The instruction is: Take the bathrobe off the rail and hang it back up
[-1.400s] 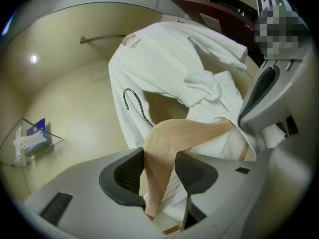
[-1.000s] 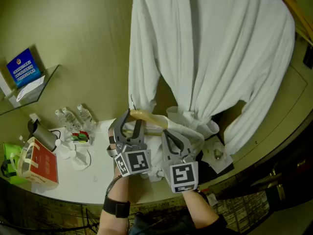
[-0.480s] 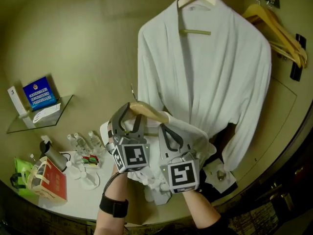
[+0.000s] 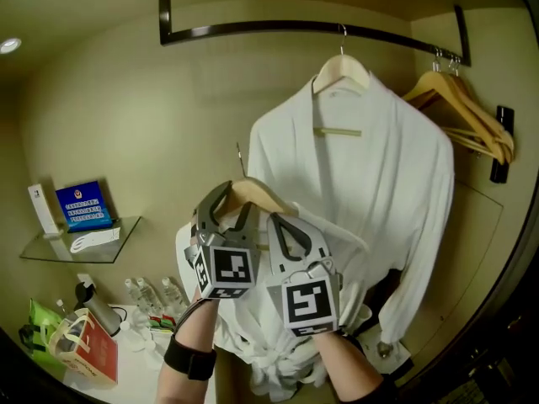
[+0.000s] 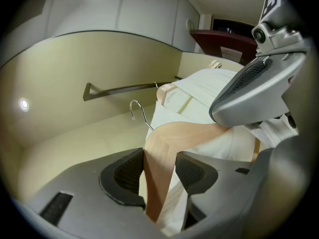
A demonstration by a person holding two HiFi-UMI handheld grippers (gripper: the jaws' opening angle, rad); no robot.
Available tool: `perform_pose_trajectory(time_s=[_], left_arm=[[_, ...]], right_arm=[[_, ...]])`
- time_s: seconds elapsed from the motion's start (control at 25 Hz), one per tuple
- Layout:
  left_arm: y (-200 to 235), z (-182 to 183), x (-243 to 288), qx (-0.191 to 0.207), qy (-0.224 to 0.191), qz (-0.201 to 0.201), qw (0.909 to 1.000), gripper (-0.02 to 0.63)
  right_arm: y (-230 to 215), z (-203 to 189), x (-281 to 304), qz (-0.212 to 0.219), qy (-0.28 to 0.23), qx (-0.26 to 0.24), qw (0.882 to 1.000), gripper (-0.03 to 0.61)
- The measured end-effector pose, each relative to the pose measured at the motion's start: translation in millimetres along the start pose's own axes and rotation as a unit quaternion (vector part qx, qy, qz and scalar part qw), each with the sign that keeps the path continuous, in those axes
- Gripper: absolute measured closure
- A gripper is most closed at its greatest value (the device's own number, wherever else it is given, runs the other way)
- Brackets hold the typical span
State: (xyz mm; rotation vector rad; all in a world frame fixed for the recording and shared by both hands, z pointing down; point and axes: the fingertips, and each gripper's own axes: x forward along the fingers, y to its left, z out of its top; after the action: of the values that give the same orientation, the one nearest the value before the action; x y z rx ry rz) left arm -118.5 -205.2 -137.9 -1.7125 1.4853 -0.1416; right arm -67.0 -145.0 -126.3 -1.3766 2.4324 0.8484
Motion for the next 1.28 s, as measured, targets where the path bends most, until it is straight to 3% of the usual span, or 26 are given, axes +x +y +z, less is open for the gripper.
perform_pose_trajectory(time_s=[0.48,0.72,1.0,1.28], left_arm=[[67.2,73.6,56.9,0.001,-0.065,-0.011,0.9978,0.408],[101.4,120.4,77.7,0.0,-0.09,-0.013,0.9958,0.408],[131.8,161.9,95.4,0.022,-0.099,-0.019,0.9947,0.408],[146.8,161.8,115.1,0.009,-0.09,-0.029,0.9955,0.408]], right_arm=[[-41.1,98.2,51.0,-0.041,-0.069,-0.053,0.995,0.561],[-60.5,144.9,70.4,-0.057,-0.096,-0.057,0.992,0.561],[-81.9,175.6,87.3,-0.067,-0.112,-0.049,0.99,0.561],[-91.9,184.7,107.0,-0.069,-0.11,-0.043,0.991,0.561]])
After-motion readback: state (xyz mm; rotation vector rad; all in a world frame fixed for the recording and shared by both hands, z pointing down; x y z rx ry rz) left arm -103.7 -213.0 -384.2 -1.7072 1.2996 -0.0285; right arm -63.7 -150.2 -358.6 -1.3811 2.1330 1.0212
